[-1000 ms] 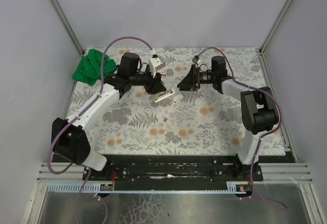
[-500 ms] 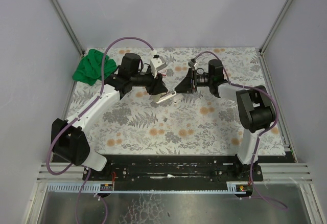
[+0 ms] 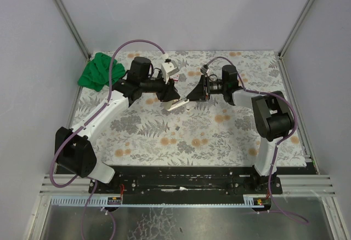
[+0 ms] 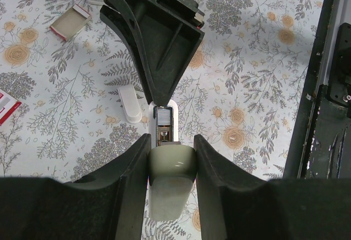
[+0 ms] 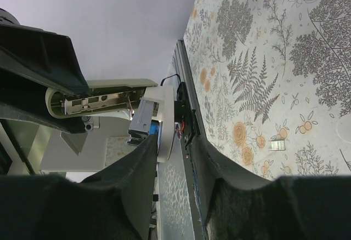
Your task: Unload the staples from the stapler
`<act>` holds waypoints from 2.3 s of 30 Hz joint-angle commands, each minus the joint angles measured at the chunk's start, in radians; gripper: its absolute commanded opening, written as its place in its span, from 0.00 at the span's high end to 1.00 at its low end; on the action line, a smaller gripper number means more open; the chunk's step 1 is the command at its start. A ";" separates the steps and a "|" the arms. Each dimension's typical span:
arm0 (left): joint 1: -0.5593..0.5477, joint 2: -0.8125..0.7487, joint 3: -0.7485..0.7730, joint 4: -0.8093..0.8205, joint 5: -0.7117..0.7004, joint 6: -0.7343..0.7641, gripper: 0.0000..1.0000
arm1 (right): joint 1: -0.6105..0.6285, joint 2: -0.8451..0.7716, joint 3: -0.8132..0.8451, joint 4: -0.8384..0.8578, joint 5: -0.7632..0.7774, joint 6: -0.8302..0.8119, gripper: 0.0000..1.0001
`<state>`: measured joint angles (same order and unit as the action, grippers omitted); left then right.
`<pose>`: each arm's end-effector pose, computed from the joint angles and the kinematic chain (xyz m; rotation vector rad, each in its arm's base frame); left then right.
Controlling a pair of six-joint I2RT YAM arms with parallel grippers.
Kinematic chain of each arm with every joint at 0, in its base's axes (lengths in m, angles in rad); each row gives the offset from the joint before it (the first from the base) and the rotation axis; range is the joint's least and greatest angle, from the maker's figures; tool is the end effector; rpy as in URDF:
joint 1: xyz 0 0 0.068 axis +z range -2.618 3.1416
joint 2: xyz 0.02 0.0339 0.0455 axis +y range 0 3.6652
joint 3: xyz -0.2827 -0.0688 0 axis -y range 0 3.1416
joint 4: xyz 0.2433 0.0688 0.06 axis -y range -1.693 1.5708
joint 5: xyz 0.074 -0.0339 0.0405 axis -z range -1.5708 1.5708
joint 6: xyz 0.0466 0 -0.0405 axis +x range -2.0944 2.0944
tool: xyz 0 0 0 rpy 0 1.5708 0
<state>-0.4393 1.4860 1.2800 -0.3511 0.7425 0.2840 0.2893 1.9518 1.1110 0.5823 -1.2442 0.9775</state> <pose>0.2929 -0.1725 0.3469 1.1321 1.7487 -0.8780 0.3881 0.1616 0.2119 -0.3420 2.1141 1.9380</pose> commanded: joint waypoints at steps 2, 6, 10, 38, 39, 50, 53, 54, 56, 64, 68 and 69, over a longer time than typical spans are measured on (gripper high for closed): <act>-0.015 -0.026 0.010 0.070 0.004 -0.009 1.00 | 0.024 0.011 0.007 0.042 -0.038 0.020 0.59; -0.019 -0.021 0.009 0.070 0.001 -0.005 1.00 | 0.033 0.020 0.007 0.064 -0.044 0.040 0.59; -0.023 -0.017 0.012 0.070 -0.005 -0.002 1.00 | 0.044 0.032 0.005 0.086 -0.050 0.067 0.60; -0.027 -0.026 -0.024 0.065 -0.091 0.044 0.95 | 0.052 -0.010 0.012 0.178 -0.103 0.183 1.00; -0.025 -0.030 -0.027 0.064 -0.094 0.046 0.93 | 0.048 -0.017 0.014 0.157 -0.099 0.166 1.00; 0.032 -0.062 -0.049 0.060 -0.102 0.052 0.75 | -0.040 -0.051 -0.026 0.199 -0.089 0.200 1.00; 0.047 -0.071 -0.057 0.060 -0.107 0.053 0.74 | -0.049 -0.053 -0.039 0.242 -0.094 0.229 1.00; 0.054 -0.073 -0.060 0.060 -0.108 0.054 0.74 | -0.052 -0.054 -0.043 0.255 -0.095 0.237 1.00; 0.071 -0.080 -0.063 0.059 -0.105 0.053 0.74 | -0.060 -0.055 -0.051 0.285 -0.095 0.259 1.00; 0.127 -0.112 -0.091 0.052 -0.095 0.050 0.68 | -0.110 -0.063 -0.075 0.438 -0.086 0.378 1.00; 0.133 -0.123 -0.110 0.051 -0.091 0.041 0.61 | -0.128 -0.075 -0.079 0.449 -0.080 0.389 1.00; 0.133 -0.124 -0.114 0.051 -0.090 0.040 0.58 | -0.132 -0.077 -0.080 0.452 -0.080 0.391 1.00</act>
<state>-0.3355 1.3792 1.1938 -0.3058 0.7147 0.3180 0.1944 1.9602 1.0275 0.9180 -1.2690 1.3243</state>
